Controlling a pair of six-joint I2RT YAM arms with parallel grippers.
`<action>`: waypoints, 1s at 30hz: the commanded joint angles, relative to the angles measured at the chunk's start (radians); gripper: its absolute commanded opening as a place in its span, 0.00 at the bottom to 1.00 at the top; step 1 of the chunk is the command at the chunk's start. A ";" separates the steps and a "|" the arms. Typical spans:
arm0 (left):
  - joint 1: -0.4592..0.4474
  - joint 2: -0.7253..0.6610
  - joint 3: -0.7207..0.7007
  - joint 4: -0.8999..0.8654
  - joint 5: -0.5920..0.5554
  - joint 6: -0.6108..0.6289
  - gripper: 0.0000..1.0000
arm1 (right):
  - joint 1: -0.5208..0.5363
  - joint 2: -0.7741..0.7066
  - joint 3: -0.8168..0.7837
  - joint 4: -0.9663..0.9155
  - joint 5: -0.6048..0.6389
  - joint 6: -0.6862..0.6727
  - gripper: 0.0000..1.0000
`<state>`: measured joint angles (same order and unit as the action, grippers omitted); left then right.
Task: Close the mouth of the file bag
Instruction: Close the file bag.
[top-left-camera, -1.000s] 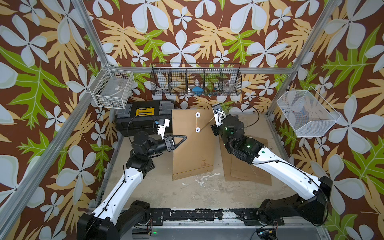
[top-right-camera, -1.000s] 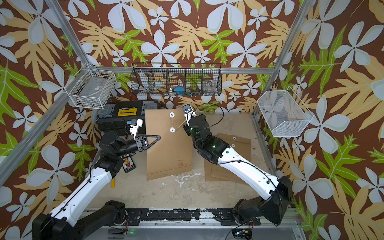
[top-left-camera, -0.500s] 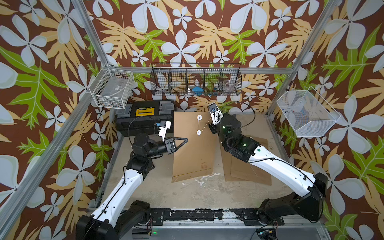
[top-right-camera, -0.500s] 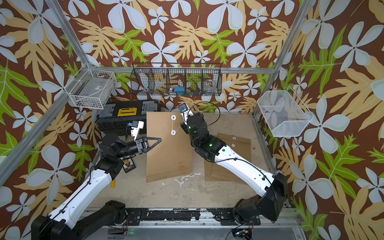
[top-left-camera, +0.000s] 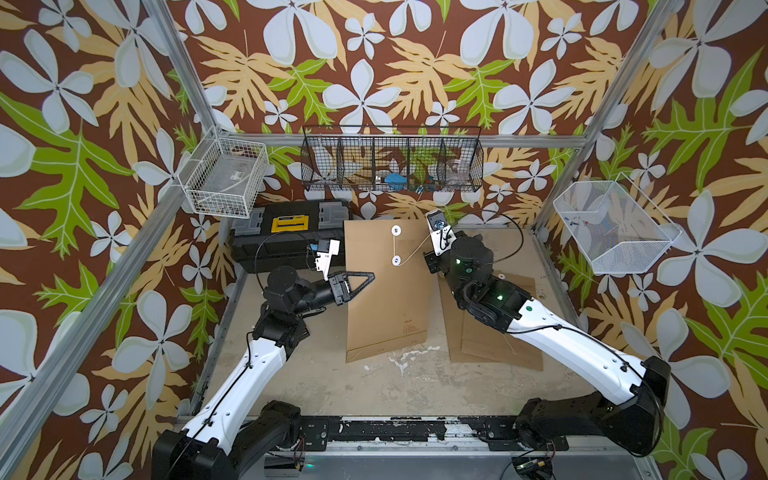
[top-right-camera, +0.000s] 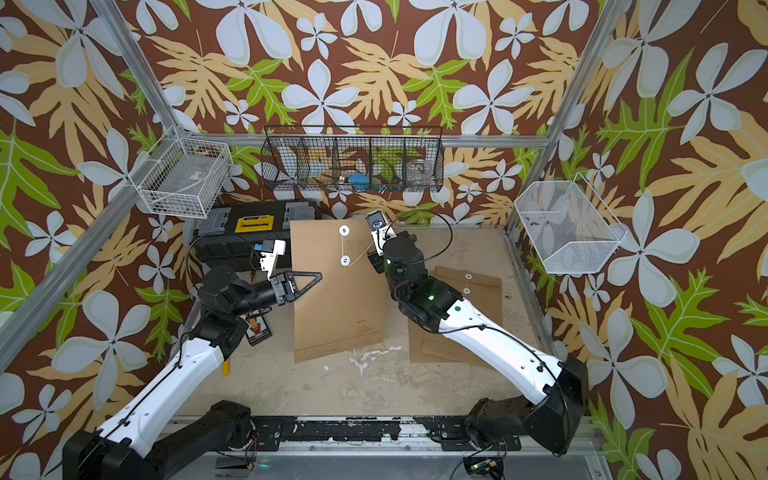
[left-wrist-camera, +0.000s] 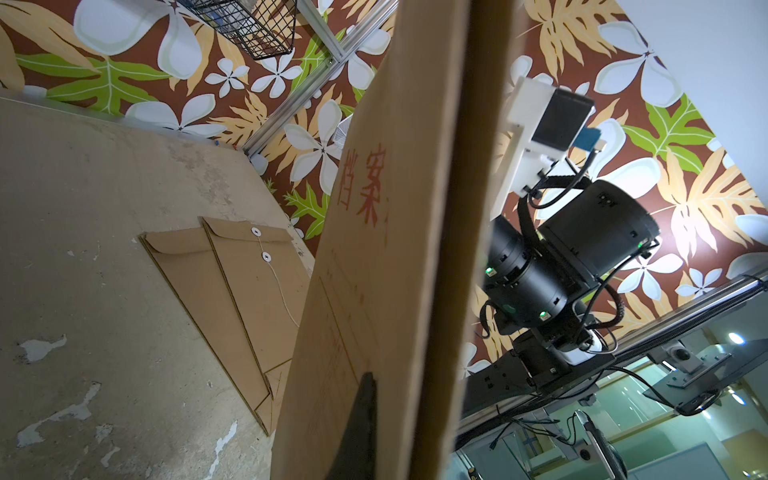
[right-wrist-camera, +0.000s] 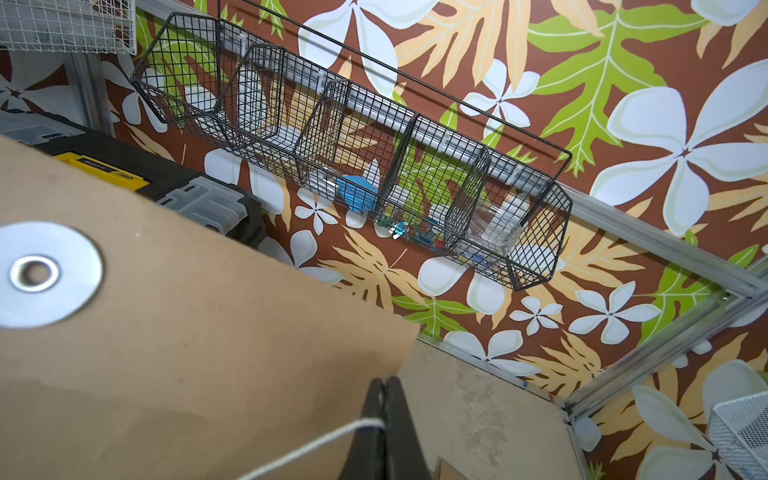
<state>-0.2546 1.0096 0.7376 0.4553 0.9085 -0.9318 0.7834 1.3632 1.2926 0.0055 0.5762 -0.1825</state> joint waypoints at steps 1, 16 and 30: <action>-0.001 -0.003 -0.006 0.135 0.004 -0.087 0.00 | -0.014 -0.004 -0.021 0.006 0.009 0.037 0.00; -0.010 0.000 0.003 -0.030 0.072 0.017 0.00 | -0.024 0.034 0.049 0.028 0.044 -0.003 0.00; -0.012 0.002 -0.007 -0.091 0.068 0.163 0.00 | -0.012 0.069 0.108 -0.076 -0.019 0.006 0.00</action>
<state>-0.2653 1.0153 0.7372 0.3771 0.9684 -0.8413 0.7715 1.4204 1.3827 -0.0326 0.5735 -0.1875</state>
